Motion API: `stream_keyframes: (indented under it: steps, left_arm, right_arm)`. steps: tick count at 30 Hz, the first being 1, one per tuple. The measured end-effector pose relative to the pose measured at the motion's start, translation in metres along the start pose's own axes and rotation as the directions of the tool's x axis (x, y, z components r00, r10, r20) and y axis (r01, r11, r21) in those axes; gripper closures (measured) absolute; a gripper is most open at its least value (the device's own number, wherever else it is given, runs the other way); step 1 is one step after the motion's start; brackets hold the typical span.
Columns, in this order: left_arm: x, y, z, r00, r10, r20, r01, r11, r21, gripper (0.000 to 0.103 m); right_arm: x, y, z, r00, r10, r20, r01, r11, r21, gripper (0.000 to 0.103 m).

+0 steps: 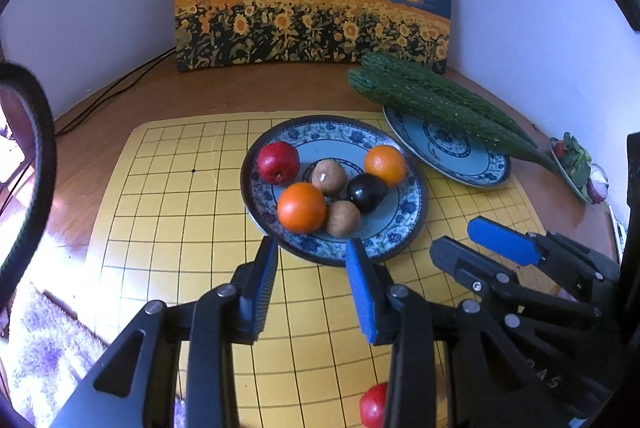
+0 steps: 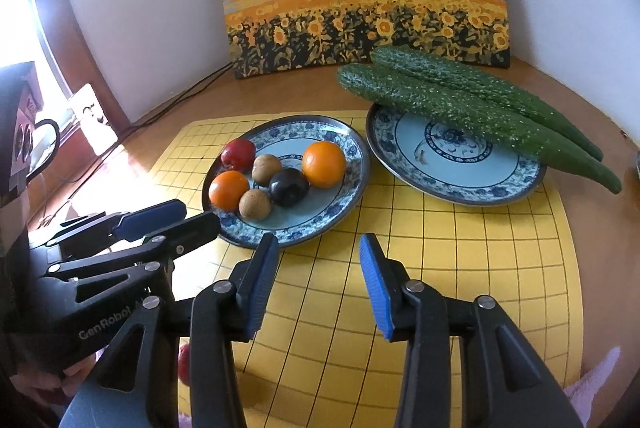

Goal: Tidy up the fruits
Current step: 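Move the left tool to the small red apple while the right tool approaches the small tan fruit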

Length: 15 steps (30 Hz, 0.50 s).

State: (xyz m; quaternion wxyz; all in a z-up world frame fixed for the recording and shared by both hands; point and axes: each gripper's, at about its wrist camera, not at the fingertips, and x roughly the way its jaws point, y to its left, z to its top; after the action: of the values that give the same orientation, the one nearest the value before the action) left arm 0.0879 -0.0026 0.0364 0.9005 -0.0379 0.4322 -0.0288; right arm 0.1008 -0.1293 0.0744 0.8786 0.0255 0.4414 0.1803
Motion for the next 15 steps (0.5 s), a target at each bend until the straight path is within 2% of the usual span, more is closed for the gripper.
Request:
stream_keyframes:
  steps: [15]
  left_arm:
    - [-0.025, -0.006, -0.03, 0.999, -0.031, -0.025, 0.031, 0.999, 0.008, 0.066]
  right_arm:
    - [-0.019, 0.003, -0.032, 1.0, -0.015, -0.007, 0.015, 1.0, 0.005, 0.06]
